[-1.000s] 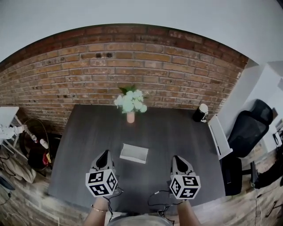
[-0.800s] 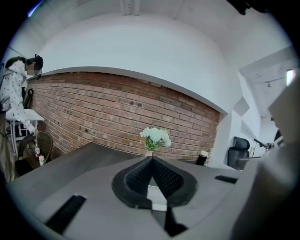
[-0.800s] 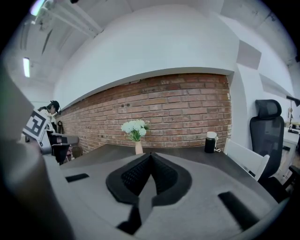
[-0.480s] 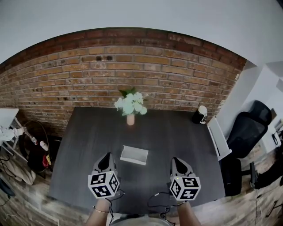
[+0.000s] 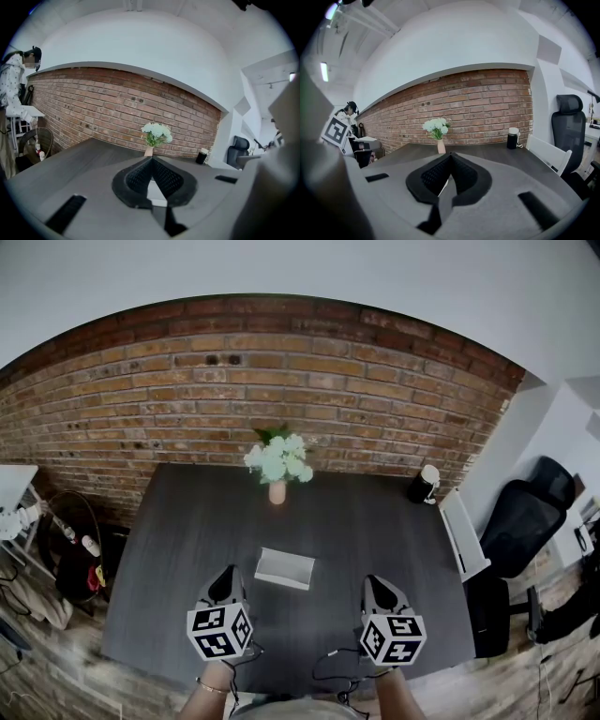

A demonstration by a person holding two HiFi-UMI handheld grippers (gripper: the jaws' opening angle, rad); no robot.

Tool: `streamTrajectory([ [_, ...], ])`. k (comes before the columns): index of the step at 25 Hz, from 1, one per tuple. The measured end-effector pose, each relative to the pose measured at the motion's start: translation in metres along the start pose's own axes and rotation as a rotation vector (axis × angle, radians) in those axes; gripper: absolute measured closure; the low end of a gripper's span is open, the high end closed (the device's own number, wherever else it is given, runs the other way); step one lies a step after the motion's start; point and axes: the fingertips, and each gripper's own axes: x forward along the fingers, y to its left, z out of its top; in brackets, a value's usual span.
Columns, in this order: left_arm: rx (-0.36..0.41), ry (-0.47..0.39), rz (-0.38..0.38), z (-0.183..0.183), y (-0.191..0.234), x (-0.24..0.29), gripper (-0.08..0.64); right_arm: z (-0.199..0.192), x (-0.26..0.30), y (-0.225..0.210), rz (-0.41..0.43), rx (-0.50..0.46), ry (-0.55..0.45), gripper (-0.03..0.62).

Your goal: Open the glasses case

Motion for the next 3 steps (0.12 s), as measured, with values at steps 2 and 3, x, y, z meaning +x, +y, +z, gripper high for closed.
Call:
streamTrajectory([
  [2, 0.001, 0.005, 0.0, -0.0011, 0.0012, 0.0005, 0.566, -0.001, 0.0012, -0.0006, -0.003, -0.002, 0.006, 0.591],
  [3, 0.002, 0.007, 0.0, -0.0016, 0.0016, 0.0006, 0.566, -0.0015, 0.0018, -0.001, -0.004, -0.003, 0.009, 0.591],
])
